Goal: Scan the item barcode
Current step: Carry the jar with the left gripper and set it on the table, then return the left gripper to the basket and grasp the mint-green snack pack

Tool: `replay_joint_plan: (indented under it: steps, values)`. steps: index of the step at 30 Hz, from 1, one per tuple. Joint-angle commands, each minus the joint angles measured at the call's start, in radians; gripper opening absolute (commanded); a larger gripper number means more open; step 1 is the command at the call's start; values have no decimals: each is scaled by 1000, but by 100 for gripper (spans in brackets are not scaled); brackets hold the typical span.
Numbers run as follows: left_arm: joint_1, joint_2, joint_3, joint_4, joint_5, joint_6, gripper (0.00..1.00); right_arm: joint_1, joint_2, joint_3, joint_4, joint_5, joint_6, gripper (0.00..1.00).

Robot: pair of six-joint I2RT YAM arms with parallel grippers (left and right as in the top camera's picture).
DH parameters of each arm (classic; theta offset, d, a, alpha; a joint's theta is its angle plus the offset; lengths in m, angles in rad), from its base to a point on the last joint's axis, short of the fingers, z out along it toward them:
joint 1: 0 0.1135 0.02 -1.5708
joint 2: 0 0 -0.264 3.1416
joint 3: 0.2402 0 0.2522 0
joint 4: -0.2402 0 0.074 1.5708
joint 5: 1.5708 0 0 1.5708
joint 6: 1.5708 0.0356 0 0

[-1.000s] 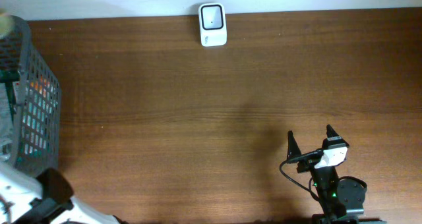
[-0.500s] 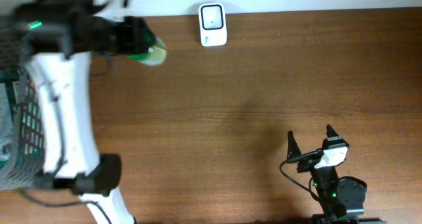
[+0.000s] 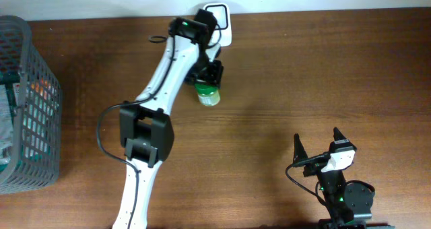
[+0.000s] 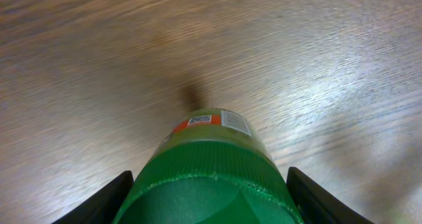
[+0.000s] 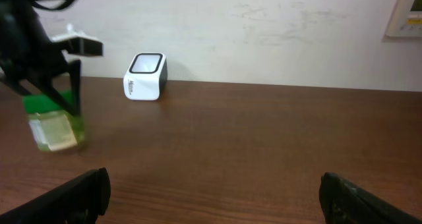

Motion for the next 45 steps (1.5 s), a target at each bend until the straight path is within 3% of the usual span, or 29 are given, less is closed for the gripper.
replay_joint_plan:
  steps: [1, 12, 19, 20, 21, 23, 24, 30, 34, 40, 45]
  values:
    - [-59, 10, 5, 34, -3, -10, 43, 1, -7, -7, -2, -10, -3, 98]
    - [-250, 42, 5, 233, -8, -10, 45, 1, -7, -7, -1, -10, -3, 98]
    - [-310, 42, 5, 244, -111, -10, 57, 1, -7, -7, -2, -10, -3, 98]
    - [-310, 42, 5, 244, -110, -10, 59, 1, -7, -7, -2, -10, -3, 98]
    - [-310, 42, 5, 243, -110, -10, 68, 1, -7, -7, -2, -10, -3, 98]
    - [-310, 42, 5, 240, -110, -10, 96, 1, -7, -7, -2, -9, -3, 98]
    - [-310, 42, 5, 240, -110, -10, 100, 1, -7, -7, -2, -10, -3, 98]
    - [-303, 40, 59, 239, -111, -10, 99, 1, -7, -7, -1, -10, -3, 99]
    - [-248, 18, 262, 161, -119, -10, 99, 1, -8, -7, -2, -10, -3, 98]
    - [-20, -84, 725, -69, -216, -10, 99, 1, -7, -7, -1, -9, -3, 98]
    - [253, -245, 738, -191, -369, -111, 99, 1, -7, -7, -2, -9, -3, 98]
